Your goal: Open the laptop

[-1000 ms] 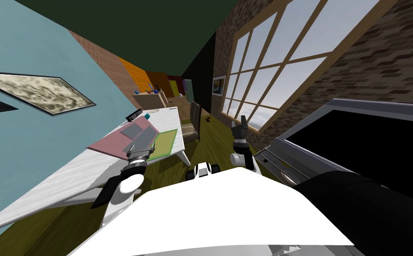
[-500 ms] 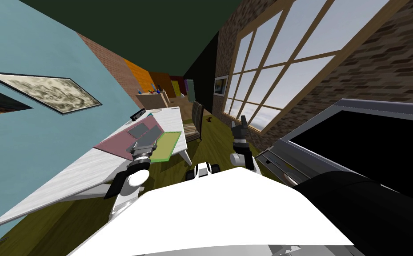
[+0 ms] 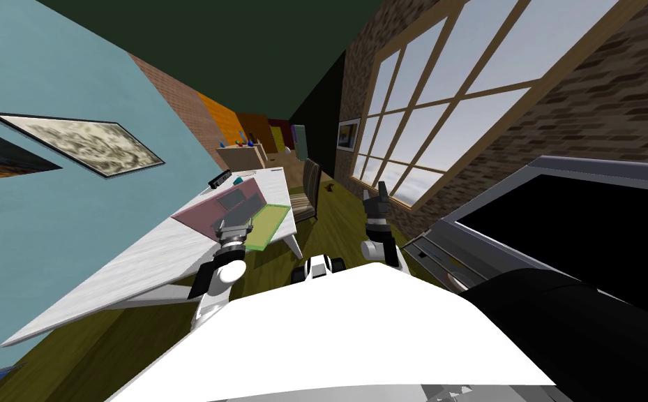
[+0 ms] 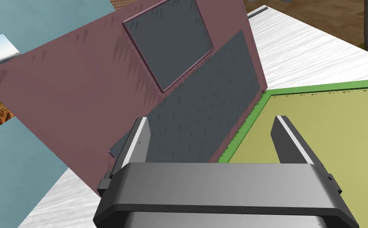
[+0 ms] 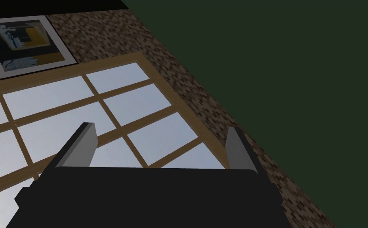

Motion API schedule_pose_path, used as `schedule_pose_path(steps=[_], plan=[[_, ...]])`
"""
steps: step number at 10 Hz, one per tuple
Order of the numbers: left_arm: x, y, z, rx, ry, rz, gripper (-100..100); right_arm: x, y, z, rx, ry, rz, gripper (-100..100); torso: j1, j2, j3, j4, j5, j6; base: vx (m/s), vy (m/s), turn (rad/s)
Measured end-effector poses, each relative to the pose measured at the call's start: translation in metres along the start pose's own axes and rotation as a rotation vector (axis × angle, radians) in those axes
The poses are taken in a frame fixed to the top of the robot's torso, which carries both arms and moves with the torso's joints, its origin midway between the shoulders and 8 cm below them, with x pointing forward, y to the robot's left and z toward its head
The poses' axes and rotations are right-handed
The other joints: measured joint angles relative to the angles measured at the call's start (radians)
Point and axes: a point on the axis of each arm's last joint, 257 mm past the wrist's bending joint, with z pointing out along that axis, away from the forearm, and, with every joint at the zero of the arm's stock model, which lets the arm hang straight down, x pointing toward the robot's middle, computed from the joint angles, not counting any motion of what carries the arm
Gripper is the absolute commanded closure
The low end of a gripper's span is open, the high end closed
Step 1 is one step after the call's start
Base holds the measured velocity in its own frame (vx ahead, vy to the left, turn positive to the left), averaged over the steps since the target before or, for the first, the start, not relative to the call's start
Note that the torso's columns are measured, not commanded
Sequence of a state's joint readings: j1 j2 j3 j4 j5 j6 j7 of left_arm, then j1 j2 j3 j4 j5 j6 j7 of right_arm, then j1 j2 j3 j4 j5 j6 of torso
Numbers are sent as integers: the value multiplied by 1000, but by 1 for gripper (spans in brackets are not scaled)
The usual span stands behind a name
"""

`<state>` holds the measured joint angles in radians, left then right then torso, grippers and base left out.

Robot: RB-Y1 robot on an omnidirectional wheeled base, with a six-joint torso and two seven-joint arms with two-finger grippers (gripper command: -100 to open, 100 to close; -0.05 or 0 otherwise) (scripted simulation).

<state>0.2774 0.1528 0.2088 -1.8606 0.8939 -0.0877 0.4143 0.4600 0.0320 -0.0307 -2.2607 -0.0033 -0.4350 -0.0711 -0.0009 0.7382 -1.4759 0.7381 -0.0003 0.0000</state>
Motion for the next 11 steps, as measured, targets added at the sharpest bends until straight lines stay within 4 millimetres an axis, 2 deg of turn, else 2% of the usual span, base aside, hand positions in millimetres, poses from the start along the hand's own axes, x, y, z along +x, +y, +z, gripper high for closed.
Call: schedule_pose_path(steps=[5, 11], plan=[[-5, 34, 0, -10, 11, 34, -100, 0, 0, 0, 0, 0, 0, 0, 1, 0, 0, 0, 0, 0, -22, -3, -8], [-17, 88, -16, -45, 0, 86, -100, 0, 0, 0, 0, 0, 0, 0, 1, 0, 0, 0, 0, 0, -28, -23, -27]])
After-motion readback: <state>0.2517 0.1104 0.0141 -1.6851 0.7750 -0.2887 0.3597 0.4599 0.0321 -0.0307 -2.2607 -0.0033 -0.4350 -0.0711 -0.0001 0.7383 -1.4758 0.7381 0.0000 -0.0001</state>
